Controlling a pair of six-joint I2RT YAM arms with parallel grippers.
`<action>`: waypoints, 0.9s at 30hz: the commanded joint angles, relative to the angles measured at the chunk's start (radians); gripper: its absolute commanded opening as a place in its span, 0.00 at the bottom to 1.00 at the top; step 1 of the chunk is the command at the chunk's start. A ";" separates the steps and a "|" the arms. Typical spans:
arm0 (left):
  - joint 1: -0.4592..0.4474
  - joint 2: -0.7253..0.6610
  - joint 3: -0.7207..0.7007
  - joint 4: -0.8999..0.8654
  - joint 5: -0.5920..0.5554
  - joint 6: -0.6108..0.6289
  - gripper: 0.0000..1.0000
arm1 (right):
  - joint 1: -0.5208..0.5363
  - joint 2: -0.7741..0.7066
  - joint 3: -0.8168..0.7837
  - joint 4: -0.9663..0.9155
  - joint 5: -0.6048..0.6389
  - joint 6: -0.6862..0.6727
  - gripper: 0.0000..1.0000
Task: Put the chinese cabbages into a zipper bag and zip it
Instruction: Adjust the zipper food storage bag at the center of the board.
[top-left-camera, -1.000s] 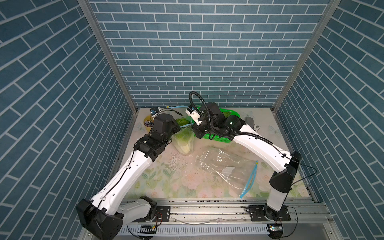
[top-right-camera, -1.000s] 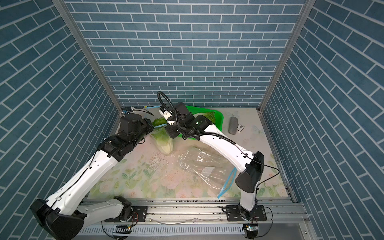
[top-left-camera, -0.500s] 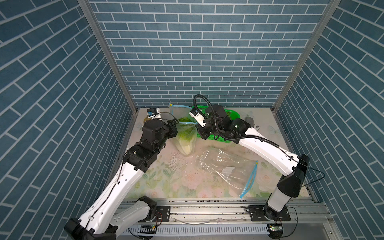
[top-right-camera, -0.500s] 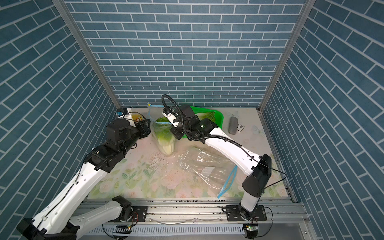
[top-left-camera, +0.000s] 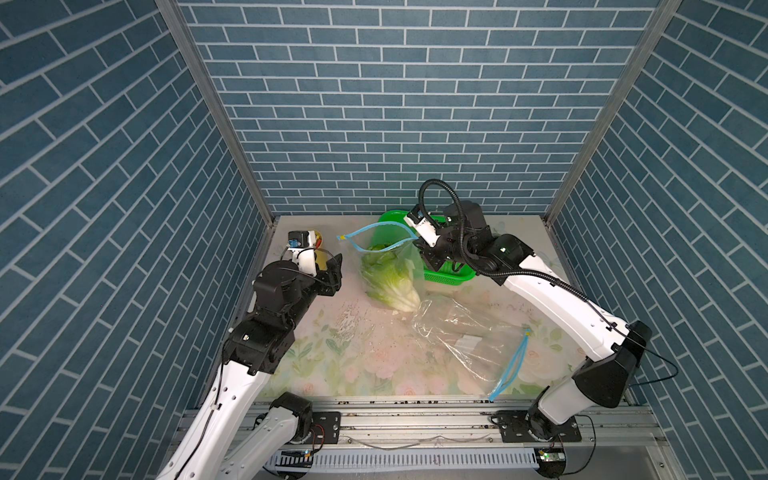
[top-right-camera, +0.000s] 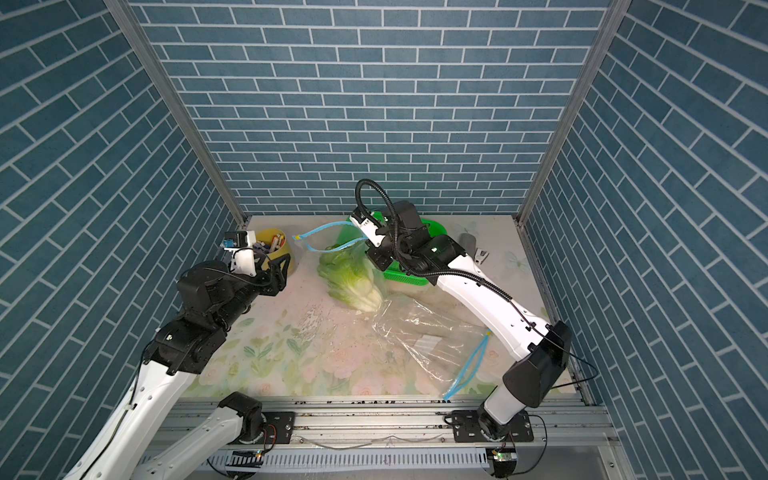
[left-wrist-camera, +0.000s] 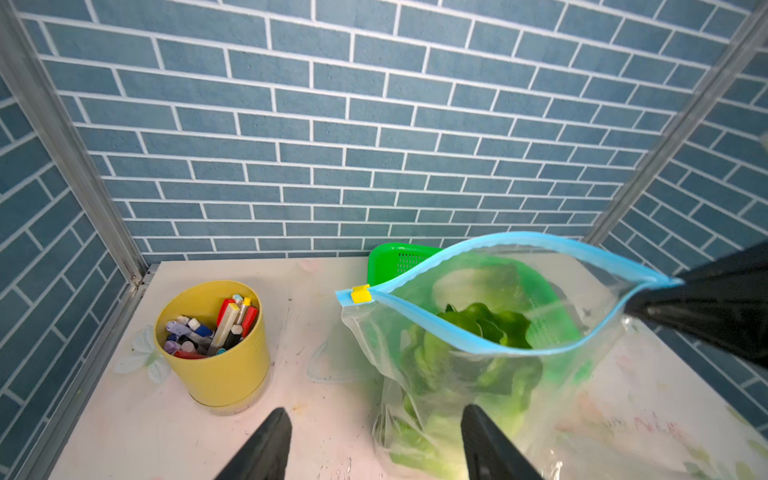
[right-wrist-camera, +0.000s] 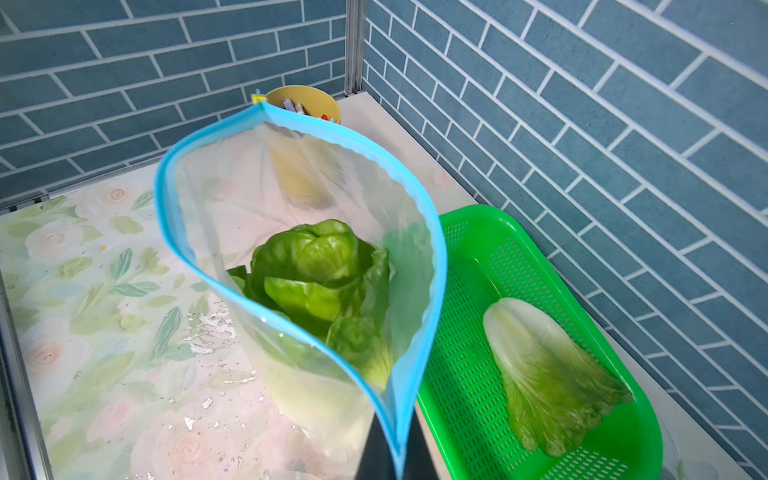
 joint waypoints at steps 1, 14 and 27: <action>0.009 -0.037 -0.018 0.016 0.077 0.089 0.68 | -0.029 -0.054 -0.019 0.043 -0.092 -0.095 0.00; 0.207 0.074 -0.240 0.347 0.439 0.060 0.75 | -0.074 -0.044 -0.066 0.077 -0.188 -0.095 0.00; 0.349 0.323 -0.306 0.697 0.697 0.075 0.77 | -0.085 -0.012 -0.039 0.059 -0.191 -0.092 0.00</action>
